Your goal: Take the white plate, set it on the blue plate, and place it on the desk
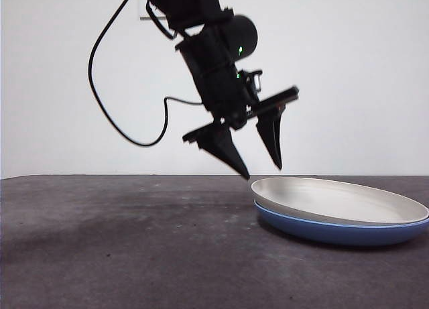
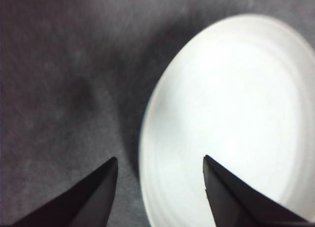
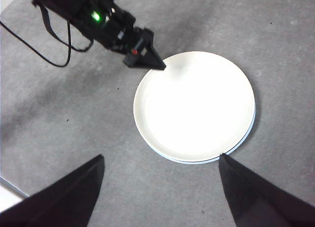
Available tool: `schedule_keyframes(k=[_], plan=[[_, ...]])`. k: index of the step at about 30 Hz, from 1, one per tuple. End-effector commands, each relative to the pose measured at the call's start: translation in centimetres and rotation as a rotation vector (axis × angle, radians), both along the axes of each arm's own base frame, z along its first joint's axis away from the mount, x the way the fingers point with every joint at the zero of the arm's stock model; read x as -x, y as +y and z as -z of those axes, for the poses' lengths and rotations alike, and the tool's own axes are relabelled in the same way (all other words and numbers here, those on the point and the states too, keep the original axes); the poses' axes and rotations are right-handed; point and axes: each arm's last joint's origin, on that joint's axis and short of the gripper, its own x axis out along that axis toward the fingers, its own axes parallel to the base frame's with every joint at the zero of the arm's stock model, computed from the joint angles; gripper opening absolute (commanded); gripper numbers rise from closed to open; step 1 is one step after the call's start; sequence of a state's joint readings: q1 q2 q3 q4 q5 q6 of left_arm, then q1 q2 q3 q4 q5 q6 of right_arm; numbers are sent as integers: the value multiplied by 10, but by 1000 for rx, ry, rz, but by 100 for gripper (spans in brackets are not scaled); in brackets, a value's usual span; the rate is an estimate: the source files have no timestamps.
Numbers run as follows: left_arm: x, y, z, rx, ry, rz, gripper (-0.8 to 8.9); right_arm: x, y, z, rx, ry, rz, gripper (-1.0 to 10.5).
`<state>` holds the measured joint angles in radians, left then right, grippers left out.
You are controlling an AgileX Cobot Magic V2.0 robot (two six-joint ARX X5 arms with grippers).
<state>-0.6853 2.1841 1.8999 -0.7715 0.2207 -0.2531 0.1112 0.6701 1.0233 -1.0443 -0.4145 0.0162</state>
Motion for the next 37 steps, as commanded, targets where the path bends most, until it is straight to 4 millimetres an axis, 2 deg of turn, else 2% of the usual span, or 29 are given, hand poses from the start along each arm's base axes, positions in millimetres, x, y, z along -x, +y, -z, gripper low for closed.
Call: schedule_keyframes(k=[1,7,13,20,25,27,29,32,37], plan=[[-4,-6,-13,-2,-35,38,283,0,0,-5,-5,-11,5,373],[-8,12,-60,-3,-92,31,282,-1,-1,-5,19,-12,35,373],[-2,53,-122,72,-211,-31,281,-1,-2,-4,40,-14,61,373],[30,114,-198,122,-385,-70,281,-7,-1,-3,42,6,60,373],[61,160,-230,100,-430,-102,281,-13,0,-1,46,29,59,373],[75,177,-232,114,-417,-101,281,-15,0,0,47,35,59,373],[89,190,-221,126,-397,-89,281,-17,0,0,47,36,59,373],[112,202,-185,135,-336,-78,281,-17,0,0,47,39,59,373],[148,205,-132,241,-177,40,281,-19,1,2,48,56,59,373]])
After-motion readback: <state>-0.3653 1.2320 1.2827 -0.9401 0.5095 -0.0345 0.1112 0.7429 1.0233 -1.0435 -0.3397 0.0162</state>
